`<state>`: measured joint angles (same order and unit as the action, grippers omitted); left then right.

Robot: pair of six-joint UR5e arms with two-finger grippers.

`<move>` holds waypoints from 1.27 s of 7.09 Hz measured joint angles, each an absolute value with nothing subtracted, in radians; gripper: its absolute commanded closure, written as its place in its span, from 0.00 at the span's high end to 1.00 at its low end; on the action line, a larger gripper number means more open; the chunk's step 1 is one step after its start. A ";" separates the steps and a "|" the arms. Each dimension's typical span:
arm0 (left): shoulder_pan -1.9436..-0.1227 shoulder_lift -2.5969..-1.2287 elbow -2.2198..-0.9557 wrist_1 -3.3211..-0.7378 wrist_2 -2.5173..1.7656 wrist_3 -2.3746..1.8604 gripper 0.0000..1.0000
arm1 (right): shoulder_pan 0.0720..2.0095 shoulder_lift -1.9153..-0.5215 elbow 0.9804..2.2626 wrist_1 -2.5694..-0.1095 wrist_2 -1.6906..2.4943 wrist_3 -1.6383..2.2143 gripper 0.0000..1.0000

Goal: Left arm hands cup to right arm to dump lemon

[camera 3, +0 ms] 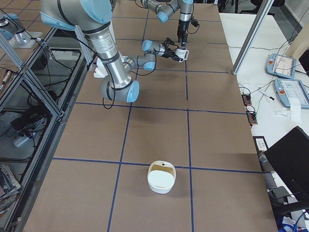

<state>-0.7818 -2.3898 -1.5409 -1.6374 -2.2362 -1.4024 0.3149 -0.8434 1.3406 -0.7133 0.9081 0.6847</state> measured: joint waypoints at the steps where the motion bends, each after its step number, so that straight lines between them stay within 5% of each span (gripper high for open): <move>1: -0.774 -2.389 -1.541 -1.638 -2.236 -1.402 0.63 | 0.314 -0.841 1.341 -0.713 0.908 0.684 0.52; 4: -0.753 -2.384 -1.539 -1.638 -2.234 -1.401 0.36 | 0.313 -0.841 1.341 -0.713 0.909 0.683 0.53; 9: -0.751 -2.380 -1.537 -1.638 -2.233 -1.397 0.36 | 0.302 -0.846 1.344 -0.708 0.908 0.680 0.54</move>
<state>-0.7509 -2.3805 -1.5372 -1.6383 -2.2335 -1.3972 0.3024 -0.8459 1.3440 -0.7079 0.9083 0.6803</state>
